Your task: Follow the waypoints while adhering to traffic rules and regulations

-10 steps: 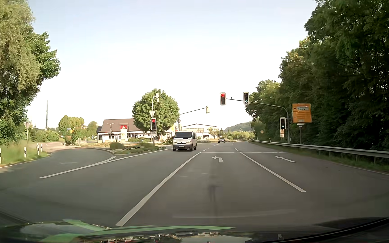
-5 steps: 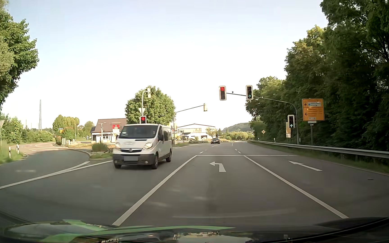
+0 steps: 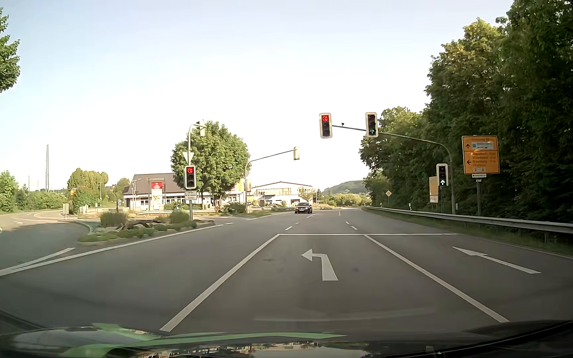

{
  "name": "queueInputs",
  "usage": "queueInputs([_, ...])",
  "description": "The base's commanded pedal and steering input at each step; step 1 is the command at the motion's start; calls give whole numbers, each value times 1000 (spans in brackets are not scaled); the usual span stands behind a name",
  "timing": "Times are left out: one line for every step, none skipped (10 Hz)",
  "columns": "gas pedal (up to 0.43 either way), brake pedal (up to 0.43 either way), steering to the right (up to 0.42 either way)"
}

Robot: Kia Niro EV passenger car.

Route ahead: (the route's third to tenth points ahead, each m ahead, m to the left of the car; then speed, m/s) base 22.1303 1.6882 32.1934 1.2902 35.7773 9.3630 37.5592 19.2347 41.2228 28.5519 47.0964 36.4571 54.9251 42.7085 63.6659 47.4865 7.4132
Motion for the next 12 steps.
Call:
queueInputs([0,213,13])
queueInputs([0,226,11])
queueInputs([0,232,10])
queueInputs([0,238,9])
queueInputs([0,244,8])
queueInputs([0,250,8])
queueInputs([0,250,6])
queueInputs([0,250,6])
queueInputs([0,256,6])
queueInputs([0,256,6])
queueInputs([0,256,5])
queueInputs([0,256,5])
